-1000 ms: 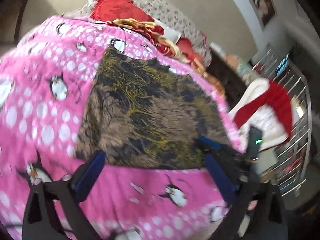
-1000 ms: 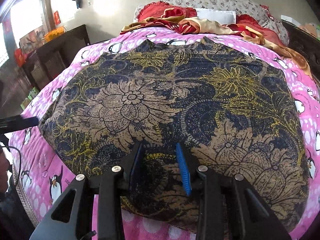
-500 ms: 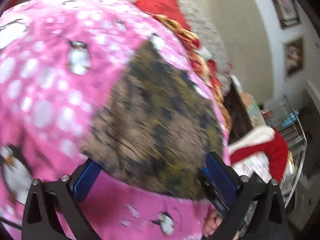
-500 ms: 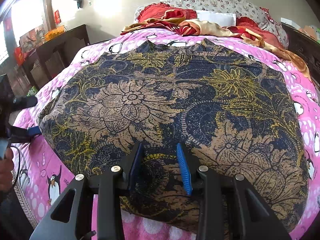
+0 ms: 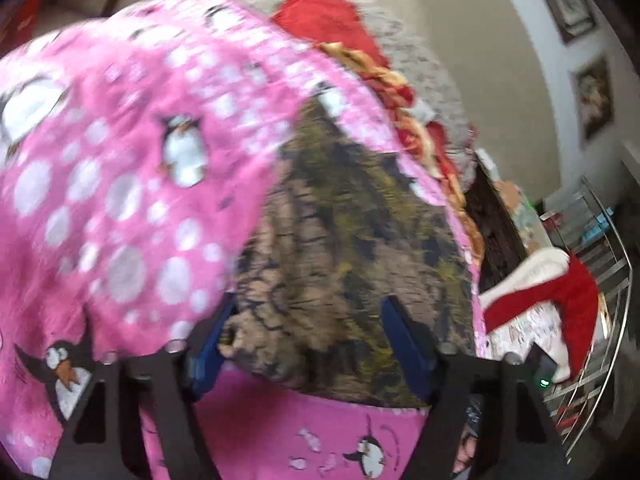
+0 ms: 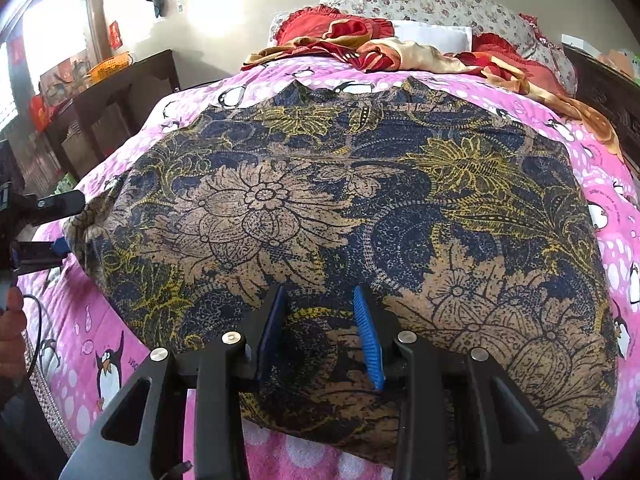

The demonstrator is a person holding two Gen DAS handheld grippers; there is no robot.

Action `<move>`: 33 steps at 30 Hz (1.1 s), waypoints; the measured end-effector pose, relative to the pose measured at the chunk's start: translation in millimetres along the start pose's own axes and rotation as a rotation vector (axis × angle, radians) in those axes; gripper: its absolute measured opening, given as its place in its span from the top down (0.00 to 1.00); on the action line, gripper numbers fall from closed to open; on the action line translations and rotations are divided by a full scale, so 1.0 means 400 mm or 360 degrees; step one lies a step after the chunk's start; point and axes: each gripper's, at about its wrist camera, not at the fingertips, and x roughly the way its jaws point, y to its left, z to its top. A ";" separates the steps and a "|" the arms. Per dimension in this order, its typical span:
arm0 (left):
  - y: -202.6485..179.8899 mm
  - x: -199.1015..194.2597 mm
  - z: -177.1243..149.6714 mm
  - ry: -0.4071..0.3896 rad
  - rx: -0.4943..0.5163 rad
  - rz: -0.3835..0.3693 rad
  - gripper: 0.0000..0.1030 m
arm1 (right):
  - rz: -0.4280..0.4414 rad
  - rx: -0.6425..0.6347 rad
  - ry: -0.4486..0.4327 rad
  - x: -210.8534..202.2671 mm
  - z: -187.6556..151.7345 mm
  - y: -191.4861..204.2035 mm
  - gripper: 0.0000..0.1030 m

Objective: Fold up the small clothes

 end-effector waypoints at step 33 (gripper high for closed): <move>-0.344 -0.042 -0.091 -0.0370 0.0958 -0.0031 0.90 | 0.0342 -0.0206 0.0688 0.367 0.656 0.271 0.59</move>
